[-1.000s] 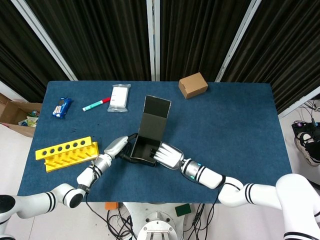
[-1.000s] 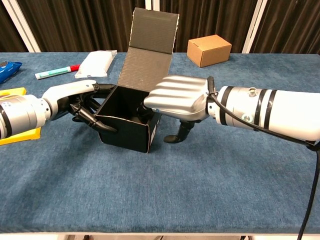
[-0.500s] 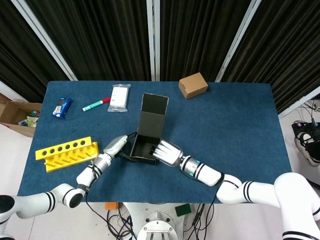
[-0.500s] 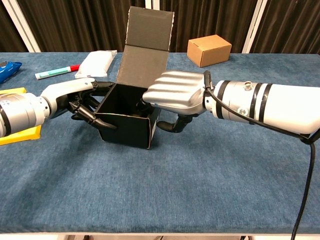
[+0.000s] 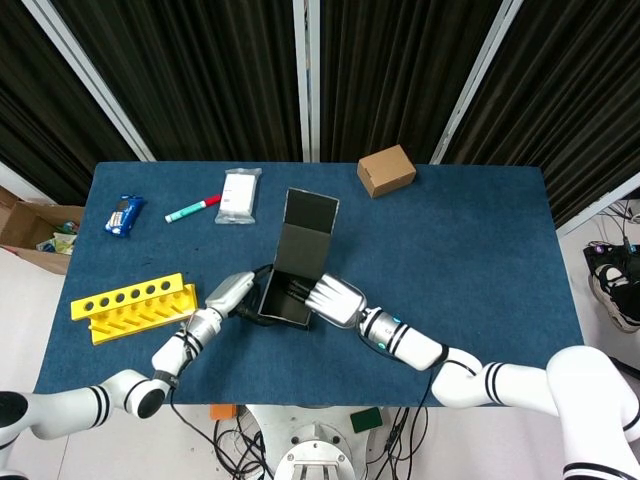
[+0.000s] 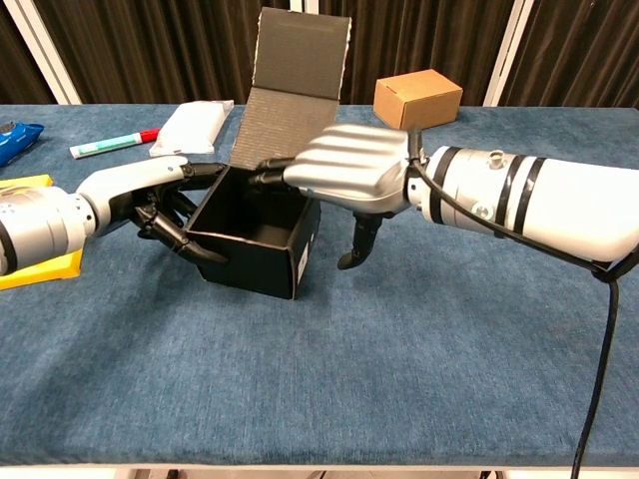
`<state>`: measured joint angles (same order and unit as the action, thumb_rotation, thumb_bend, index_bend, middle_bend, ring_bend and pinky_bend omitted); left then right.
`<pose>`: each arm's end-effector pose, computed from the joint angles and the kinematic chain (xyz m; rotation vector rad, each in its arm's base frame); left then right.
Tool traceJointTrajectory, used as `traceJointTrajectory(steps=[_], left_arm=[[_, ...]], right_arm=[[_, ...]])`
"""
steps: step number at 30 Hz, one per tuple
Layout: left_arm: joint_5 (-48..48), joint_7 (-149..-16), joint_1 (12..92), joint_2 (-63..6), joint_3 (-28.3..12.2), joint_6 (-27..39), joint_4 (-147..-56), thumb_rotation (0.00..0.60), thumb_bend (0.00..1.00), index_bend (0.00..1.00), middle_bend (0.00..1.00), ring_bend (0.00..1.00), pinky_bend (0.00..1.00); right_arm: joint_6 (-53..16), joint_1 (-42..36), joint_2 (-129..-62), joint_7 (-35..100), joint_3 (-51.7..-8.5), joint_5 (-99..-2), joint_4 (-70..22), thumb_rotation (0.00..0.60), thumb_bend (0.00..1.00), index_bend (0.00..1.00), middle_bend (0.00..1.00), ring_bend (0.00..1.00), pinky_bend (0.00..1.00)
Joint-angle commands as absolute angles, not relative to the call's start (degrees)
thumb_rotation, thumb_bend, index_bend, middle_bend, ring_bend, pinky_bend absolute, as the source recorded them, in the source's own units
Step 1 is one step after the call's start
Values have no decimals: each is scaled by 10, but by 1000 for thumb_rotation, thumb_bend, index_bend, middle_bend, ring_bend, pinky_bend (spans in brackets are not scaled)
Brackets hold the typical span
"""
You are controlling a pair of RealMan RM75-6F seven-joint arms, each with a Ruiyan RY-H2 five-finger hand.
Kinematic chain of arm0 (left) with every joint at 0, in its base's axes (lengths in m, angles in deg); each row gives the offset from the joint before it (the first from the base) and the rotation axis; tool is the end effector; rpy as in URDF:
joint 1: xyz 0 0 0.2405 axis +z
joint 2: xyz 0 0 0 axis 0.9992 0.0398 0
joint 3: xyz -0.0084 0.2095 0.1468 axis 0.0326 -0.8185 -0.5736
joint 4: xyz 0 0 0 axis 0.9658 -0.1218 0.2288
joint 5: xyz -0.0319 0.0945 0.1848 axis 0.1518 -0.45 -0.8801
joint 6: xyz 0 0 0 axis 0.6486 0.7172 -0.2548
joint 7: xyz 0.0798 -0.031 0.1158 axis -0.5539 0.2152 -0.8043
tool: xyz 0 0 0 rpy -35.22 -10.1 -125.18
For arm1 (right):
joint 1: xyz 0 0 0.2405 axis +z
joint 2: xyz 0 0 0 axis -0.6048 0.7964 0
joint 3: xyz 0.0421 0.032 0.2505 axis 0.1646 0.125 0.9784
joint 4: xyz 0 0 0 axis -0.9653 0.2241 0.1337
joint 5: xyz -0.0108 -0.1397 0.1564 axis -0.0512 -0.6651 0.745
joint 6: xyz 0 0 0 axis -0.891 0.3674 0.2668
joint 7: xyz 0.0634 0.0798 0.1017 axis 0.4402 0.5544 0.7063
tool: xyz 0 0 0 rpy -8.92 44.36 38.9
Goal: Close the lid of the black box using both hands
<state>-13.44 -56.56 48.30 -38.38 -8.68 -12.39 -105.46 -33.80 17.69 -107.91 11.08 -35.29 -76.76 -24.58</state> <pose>-0.1721 0.3195 -0.0603 -1.7413 -1.7098 -1.1454 -0.0670 -0.3268 -0.0770 2.3738 -0.2724 0.9695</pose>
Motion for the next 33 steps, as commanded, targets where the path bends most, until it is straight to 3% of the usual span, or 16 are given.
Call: traceJointTrajectory(steps=[1,13,19,20,22,23,26,29,33], left_arm=[[-134,-580,488,-381,-91,-116,-1062,600,74,75,17,655,944],[-127,-586,490,-380,-89,-119,-1075,600,74,65,12,650,942],[-122,-565,485,-377,-82,-134,-1075,600,73,70,67,660,942],[-122,-561,485,-377,-81,-135,-1074,600,73,77,89,663,942],[-120,-558,484,-378,-80,-137,-1073,600,74,109,138,670,942],[-119,-557,484,-380,-79,-137,-1072,600,74,146,177,676,942],[-114,-563,487,-386,-76,-130,-1069,600,73,241,260,689,942],[-109,-577,489,-390,-75,-123,-1069,600,74,292,311,698,942],[-100,-597,490,-390,-74,-118,-1077,600,72,302,325,701,942]], right_arm=[[-315,167,-1072,129,-354,-775,-251,600,32,91,80,707,1000],[-220,63,-972,244,-364,-721,-362,600,42,83,161,708,1000],[-269,33,-923,376,-360,-643,-382,600,136,151,265,648,998],[-297,34,-914,411,-356,-623,-387,600,162,170,296,595,958],[-345,40,-901,465,-349,-594,-389,600,178,188,320,468,769],[-378,47,-895,497,-342,-577,-386,600,187,190,309,363,587],[-444,63,-896,576,-318,-555,-366,600,212,191,243,165,303],[-491,83,-909,641,-289,-557,-334,600,221,178,202,82,186],[-520,112,-933,678,-256,-573,-299,600,232,151,175,56,148]])
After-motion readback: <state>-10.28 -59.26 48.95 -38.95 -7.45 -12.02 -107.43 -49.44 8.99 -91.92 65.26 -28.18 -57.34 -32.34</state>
